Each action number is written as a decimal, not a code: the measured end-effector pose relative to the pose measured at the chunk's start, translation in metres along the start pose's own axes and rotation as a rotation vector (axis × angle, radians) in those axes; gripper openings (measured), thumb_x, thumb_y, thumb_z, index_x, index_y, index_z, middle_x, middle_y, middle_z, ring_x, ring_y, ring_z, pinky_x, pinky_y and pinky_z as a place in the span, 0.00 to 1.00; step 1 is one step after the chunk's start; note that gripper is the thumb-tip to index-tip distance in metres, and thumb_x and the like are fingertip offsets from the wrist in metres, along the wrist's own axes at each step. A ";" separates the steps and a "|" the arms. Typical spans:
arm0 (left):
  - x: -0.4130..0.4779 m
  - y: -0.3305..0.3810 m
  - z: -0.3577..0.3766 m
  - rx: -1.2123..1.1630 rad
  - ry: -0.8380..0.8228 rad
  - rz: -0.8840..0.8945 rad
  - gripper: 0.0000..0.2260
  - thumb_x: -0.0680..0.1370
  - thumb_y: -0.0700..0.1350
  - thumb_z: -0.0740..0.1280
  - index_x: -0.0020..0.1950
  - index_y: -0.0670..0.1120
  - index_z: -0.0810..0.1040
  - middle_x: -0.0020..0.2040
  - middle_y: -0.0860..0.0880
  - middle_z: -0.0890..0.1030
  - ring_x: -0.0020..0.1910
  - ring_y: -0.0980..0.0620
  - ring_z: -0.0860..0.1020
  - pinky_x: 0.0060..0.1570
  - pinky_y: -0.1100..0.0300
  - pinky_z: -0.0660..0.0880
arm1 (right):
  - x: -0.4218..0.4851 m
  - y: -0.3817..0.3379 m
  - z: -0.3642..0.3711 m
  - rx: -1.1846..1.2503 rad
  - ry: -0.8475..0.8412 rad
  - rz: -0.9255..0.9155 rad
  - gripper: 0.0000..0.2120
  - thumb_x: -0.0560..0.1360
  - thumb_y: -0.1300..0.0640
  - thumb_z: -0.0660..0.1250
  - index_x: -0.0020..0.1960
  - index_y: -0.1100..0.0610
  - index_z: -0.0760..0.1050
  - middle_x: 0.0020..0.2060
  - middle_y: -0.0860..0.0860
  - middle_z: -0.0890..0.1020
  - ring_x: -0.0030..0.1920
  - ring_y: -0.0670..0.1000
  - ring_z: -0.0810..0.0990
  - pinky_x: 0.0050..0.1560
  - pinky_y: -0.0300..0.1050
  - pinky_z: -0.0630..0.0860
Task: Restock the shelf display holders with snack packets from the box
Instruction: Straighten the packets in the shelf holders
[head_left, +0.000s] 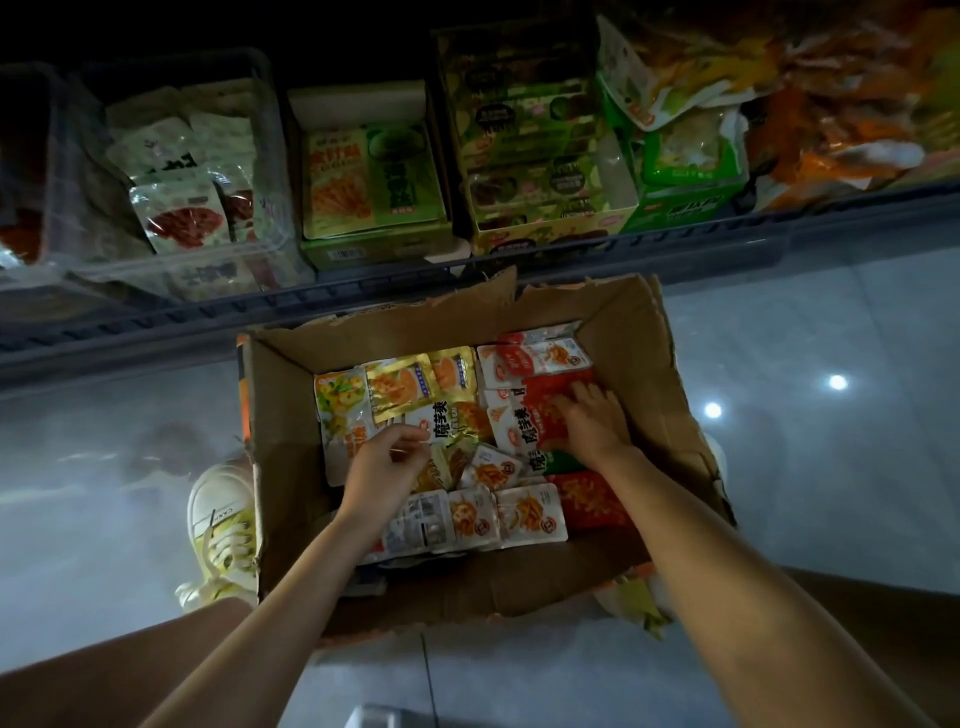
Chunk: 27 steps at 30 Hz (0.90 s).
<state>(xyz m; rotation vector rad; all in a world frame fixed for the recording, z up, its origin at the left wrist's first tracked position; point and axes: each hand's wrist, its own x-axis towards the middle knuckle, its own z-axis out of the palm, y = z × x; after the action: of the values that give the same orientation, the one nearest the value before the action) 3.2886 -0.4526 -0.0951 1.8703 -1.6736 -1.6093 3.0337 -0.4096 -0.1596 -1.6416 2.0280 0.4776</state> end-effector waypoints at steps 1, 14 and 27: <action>0.000 0.001 0.001 -0.005 0.001 -0.005 0.06 0.78 0.41 0.65 0.54 0.49 0.78 0.49 0.55 0.78 0.48 0.61 0.74 0.40 0.70 0.68 | -0.001 0.000 0.003 0.071 -0.021 0.012 0.33 0.71 0.40 0.69 0.71 0.51 0.64 0.70 0.56 0.64 0.70 0.57 0.63 0.70 0.51 0.59; 0.002 0.004 0.007 -0.087 -0.011 -0.057 0.05 0.78 0.41 0.65 0.52 0.50 0.78 0.49 0.55 0.78 0.50 0.57 0.76 0.50 0.60 0.73 | -0.008 -0.002 0.007 0.284 0.130 0.160 0.17 0.76 0.46 0.64 0.63 0.50 0.75 0.64 0.52 0.75 0.64 0.57 0.70 0.61 0.48 0.70; -0.025 0.026 0.040 -0.647 -0.155 -0.234 0.14 0.76 0.46 0.68 0.61 0.45 0.76 0.56 0.45 0.81 0.53 0.48 0.81 0.54 0.47 0.78 | -0.086 -0.050 -0.038 1.444 -0.222 0.300 0.16 0.70 0.56 0.74 0.55 0.61 0.81 0.46 0.53 0.84 0.42 0.47 0.83 0.44 0.37 0.79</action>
<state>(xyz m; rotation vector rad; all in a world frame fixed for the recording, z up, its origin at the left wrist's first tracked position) 3.2473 -0.4219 -0.0790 1.6626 -0.8216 -2.1004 3.0910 -0.3722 -0.0779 -0.3752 1.6470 -0.6089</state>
